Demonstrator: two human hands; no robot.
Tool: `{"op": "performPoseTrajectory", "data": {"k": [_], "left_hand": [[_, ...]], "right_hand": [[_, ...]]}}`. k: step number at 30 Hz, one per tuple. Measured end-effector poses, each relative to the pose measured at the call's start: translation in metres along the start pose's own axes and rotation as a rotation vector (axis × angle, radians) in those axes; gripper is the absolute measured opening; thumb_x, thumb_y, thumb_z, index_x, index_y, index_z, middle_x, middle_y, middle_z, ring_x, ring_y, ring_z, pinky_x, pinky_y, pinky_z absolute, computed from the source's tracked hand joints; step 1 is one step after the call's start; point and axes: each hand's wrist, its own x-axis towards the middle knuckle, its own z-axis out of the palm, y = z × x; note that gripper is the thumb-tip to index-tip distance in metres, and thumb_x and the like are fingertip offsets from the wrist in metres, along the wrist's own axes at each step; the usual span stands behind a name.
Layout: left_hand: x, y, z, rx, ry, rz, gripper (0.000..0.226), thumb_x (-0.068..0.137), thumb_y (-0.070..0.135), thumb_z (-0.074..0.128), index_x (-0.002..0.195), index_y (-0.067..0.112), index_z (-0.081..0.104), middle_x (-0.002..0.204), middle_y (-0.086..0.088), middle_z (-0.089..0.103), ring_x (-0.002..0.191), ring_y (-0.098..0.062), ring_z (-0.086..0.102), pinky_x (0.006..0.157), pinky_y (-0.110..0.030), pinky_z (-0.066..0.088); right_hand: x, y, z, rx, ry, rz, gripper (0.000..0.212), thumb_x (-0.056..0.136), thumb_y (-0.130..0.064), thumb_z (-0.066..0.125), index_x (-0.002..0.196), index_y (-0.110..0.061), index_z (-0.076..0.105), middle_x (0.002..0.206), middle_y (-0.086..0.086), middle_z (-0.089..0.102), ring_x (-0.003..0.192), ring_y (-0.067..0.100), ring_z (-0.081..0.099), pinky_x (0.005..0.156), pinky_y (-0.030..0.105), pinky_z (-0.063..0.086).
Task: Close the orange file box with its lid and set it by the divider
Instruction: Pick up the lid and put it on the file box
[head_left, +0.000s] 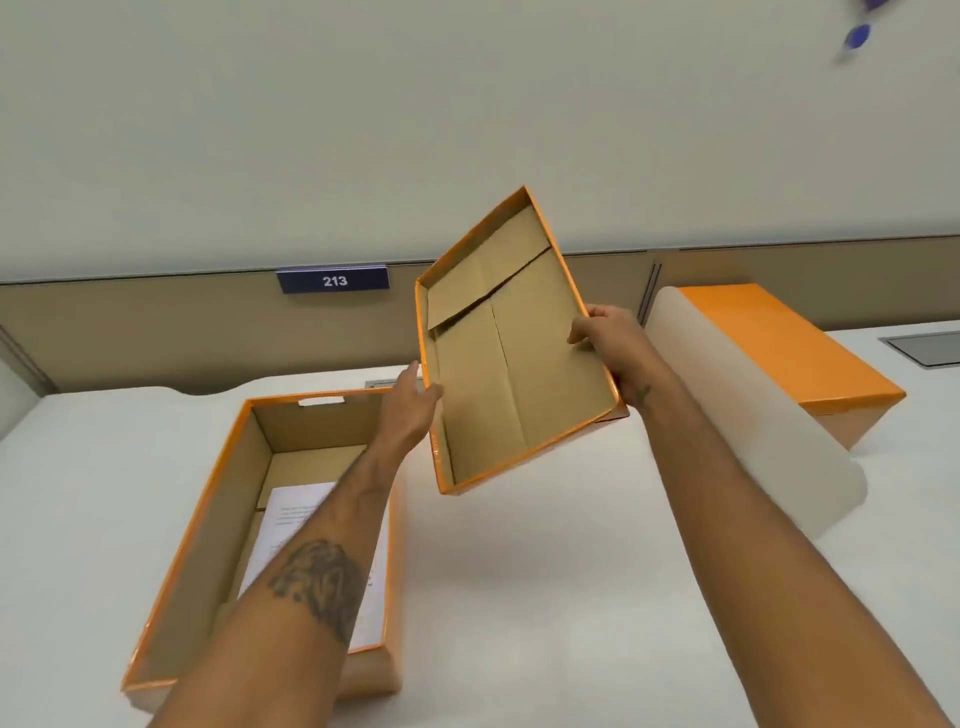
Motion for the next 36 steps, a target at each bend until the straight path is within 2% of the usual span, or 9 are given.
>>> {"op": "performPoseTrajectory", "data": {"k": [3, 6, 10, 13, 18, 21, 27, 32, 36], "left_hand": [[-0.013, 0.025, -0.049, -0.204, -0.067, -0.020, 0.053, 0.096, 0.052, 0.048, 0.139, 0.023, 0.050, 0.144, -0.003, 0.051, 0.131, -0.028, 0.049, 0.096, -0.040, 0.043], [-0.031, 0.053, -0.093, -0.446, -0.177, -0.056, 0.074, 0.087, 0.069, 0.050, 0.148, 0.030, 0.036, 0.149, -0.004, 0.043, 0.127, -0.028, 0.052, 0.093, -0.048, 0.050], [-0.049, 0.070, -0.148, -0.537, -0.216, -0.005, 0.081, 0.069, 0.083, 0.056, 0.133, 0.035, 0.050, 0.117, 0.003, 0.066, 0.097, -0.019, 0.070, 0.070, -0.038, 0.060], [-0.056, 0.058, -0.181, -0.635, -0.112, 0.058, 0.066, 0.071, 0.061, 0.074, 0.118, 0.019, 0.053, 0.073, 0.009, 0.068, 0.063, -0.011, 0.065, 0.059, -0.030, 0.053], [-0.069, 0.021, -0.232, -0.570, 0.146, 0.093, 0.051, 0.082, 0.023, 0.067, 0.128, 0.022, 0.045, 0.109, -0.002, 0.066, 0.092, -0.020, 0.067, 0.071, -0.035, 0.057], [-0.079, -0.004, -0.262, -0.544, 0.179, 0.033, 0.055, 0.086, 0.026, 0.059, 0.137, 0.029, 0.040, 0.120, -0.002, 0.061, 0.101, -0.025, 0.064, 0.073, -0.042, 0.058], [-0.088, -0.053, -0.288, -0.636, 0.039, -0.050, 0.048, 0.085, 0.019, 0.053, 0.131, 0.034, 0.049, 0.125, -0.011, 0.062, 0.111, -0.039, 0.061, 0.086, -0.058, 0.055], [-0.088, -0.077, -0.283, -0.735, -0.067, -0.103, 0.056, 0.082, 0.021, 0.051, 0.138, 0.023, 0.048, 0.127, -0.019, 0.061, 0.101, -0.039, 0.064, 0.070, -0.049, 0.059], [-0.080, -0.092, -0.274, -0.755, -0.075, -0.082, 0.051, 0.086, 0.022, 0.056, 0.136, 0.029, 0.049, 0.126, -0.014, 0.064, 0.106, -0.040, 0.065, 0.079, -0.054, 0.057]], "right_hand": [[-0.037, -0.023, 0.056, -0.071, 0.069, -0.106, 0.048, 0.076, -0.008, 0.063, 0.123, -0.015, 0.058, 0.104, 0.006, 0.066, 0.084, 0.021, 0.063, 0.069, 0.036, 0.056], [-0.079, -0.035, 0.123, -0.173, 0.142, -0.253, 0.050, 0.079, -0.020, 0.067, 0.126, -0.021, 0.052, 0.103, -0.004, 0.062, 0.086, 0.013, 0.063, 0.073, 0.034, 0.056], [-0.132, -0.040, 0.210, -0.367, 0.205, -0.488, 0.045, 0.083, -0.025, 0.067, 0.125, -0.019, 0.052, 0.093, -0.002, 0.063, 0.075, 0.016, 0.057, 0.065, 0.028, 0.044], [-0.164, -0.037, 0.262, -0.522, 0.223, -0.569, 0.044, 0.085, -0.029, 0.063, 0.125, -0.017, 0.050, 0.096, 0.007, 0.070, 0.079, 0.028, 0.063, 0.067, 0.033, 0.045], [-0.190, -0.025, 0.306, -0.606, 0.049, -0.726, 0.065, 0.078, -0.036, 0.061, 0.139, -0.020, 0.044, 0.105, 0.007, 0.069, 0.089, 0.027, 0.066, 0.069, 0.034, 0.049], [-0.179, -0.015, 0.303, -0.388, -0.274, -0.566, 0.067, 0.084, -0.046, 0.066, 0.143, -0.023, 0.045, 0.138, 0.005, 0.057, 0.119, 0.021, 0.058, 0.080, 0.031, 0.044], [-0.134, 0.024, 0.260, -0.384, 0.025, -0.270, 0.067, 0.089, -0.057, 0.058, 0.143, -0.019, 0.047, 0.147, 0.008, 0.050, 0.133, 0.027, 0.047, 0.097, 0.039, 0.043], [-0.108, 0.064, 0.229, -0.165, -0.203, 0.076, 0.079, 0.090, -0.057, 0.058, 0.154, -0.021, 0.027, 0.158, 0.010, 0.033, 0.138, 0.034, 0.041, 0.107, 0.052, 0.041], [-0.098, 0.086, 0.224, -0.012, -0.266, 0.135, 0.077, 0.092, -0.051, 0.059, 0.154, -0.019, 0.025, 0.152, 0.009, 0.041, 0.130, 0.033, 0.049, 0.100, 0.046, 0.044]]}}
